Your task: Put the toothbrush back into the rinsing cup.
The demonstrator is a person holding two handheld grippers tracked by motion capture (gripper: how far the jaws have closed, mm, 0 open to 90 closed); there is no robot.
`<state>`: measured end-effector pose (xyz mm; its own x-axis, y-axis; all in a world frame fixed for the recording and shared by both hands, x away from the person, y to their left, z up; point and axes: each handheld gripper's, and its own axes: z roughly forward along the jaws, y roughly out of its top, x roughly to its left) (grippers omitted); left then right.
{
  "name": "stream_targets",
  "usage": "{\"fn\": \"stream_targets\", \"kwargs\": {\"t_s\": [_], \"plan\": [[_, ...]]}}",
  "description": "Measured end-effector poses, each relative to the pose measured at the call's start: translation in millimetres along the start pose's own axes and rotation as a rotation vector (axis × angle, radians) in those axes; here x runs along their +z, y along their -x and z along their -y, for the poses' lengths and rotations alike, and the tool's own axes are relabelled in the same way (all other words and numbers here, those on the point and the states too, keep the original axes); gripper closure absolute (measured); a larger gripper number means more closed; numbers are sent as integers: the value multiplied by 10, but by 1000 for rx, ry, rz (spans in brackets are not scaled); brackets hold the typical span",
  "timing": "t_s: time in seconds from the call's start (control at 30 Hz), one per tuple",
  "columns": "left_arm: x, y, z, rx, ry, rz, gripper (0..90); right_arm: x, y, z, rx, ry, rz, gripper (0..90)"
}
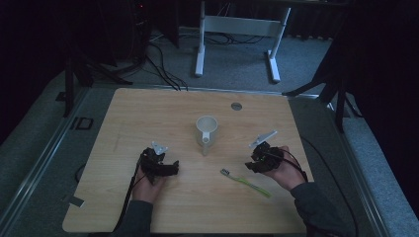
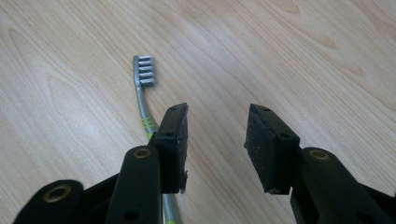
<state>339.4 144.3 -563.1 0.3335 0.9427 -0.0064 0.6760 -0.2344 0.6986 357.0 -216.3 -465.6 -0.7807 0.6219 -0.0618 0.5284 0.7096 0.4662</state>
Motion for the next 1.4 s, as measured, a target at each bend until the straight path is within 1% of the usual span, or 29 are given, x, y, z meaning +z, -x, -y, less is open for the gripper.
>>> {"fn": "stream_targets", "kwargs": {"t_s": [0.03,0.07,0.43,0.57,0.87,1.03,1.13,1.4], "plan": [[0,0,0,0,0,0,92,1,-10,-8,6,-4,-5,592],[0,0,0,0,0,0,92,6,-12,-16,-3,-5,-7,593],[1,0,0,0,1,0,92,63,-63,-58,-20,-62,-32,620],[1,0,0,0,1,0,92,77,-81,-76,-43,-82,-36,630],[0,0,0,0,1,0,92,122,-134,-110,-76,-130,-55,645],[1,0,0,0,1,0,92,146,-160,-133,-107,-147,-57,658],[1,0,0,0,1,0,92,157,-166,-144,-106,-153,-61,664],[1,0,0,0,1,0,92,182,-191,-166,-123,-174,-67,675]]}}
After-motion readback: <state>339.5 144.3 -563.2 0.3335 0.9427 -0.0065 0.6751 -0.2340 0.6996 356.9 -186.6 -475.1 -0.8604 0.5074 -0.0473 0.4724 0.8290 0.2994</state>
